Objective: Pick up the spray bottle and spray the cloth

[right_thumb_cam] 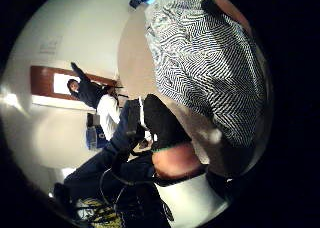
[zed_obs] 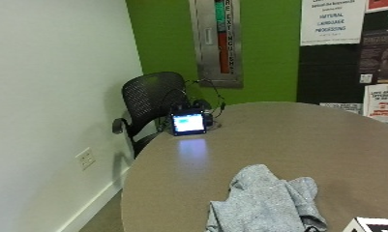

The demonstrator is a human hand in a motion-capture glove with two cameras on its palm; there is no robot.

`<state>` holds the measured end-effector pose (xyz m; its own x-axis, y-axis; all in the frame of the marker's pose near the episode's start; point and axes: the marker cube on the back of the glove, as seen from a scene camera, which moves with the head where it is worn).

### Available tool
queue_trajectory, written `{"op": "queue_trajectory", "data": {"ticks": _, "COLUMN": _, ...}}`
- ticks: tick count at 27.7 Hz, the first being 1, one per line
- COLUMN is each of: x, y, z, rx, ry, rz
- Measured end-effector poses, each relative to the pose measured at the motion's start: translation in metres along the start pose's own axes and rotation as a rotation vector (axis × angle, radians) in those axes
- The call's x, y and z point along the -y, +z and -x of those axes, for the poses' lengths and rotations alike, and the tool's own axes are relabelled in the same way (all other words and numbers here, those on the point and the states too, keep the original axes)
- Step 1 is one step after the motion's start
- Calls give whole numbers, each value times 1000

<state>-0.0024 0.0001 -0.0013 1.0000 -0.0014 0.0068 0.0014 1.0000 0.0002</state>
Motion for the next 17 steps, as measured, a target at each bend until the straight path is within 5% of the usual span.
{"op": "queue_trajectory", "data": {"ticks": 17, "x": 1, "y": -4, "z": 4, "rx": -7, "ry": -8, "rz": -8}}
